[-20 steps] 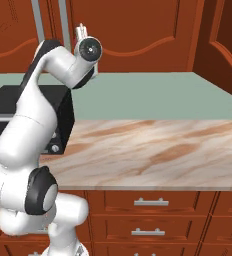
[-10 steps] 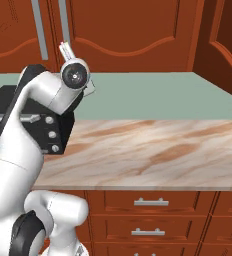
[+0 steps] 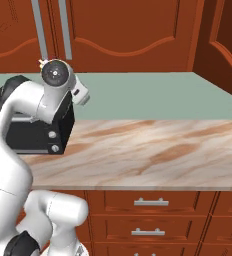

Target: Close all open cabinet doors.

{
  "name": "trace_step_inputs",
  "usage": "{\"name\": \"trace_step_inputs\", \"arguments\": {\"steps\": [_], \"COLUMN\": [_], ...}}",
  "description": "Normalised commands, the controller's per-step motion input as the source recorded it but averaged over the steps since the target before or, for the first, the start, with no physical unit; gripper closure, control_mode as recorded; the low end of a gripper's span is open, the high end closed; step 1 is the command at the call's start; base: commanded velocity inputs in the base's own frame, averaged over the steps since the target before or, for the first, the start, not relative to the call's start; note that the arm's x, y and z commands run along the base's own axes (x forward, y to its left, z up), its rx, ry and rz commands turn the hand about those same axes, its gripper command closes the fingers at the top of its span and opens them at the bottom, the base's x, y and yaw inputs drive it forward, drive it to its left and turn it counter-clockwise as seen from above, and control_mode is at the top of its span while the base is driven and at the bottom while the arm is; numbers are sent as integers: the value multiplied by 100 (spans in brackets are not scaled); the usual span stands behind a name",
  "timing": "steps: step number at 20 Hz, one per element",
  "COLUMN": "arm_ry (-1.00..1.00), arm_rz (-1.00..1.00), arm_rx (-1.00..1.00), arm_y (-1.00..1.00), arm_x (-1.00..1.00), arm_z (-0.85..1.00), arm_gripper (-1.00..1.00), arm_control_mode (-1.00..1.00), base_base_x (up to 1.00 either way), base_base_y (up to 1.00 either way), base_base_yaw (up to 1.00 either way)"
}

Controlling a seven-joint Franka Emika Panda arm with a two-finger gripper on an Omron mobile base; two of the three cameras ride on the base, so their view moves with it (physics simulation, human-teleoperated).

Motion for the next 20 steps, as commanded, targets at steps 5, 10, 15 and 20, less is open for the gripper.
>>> {"name": "trace_step_inputs", "arguments": {"steps": [5, 10, 15, 20], "arm_ry": [18, 7, 2, 2], "arm_rz": [11, 8, 2, 0], "arm_rx": [-28, -18, -15, -5], "arm_y": [21, 13, 11, 3], "arm_x": [-32, -49, -35, -28], "arm_z": [-29, -24, -37, -24], "arm_gripper": [-100, -100, -100, -100], "arm_control_mode": [-100, -100, -100, -100], "base_base_x": [0, 0, 0, 0], "base_base_y": [0, 0, 0, 0], "base_base_yaw": [0, 0, 0, 0]}}
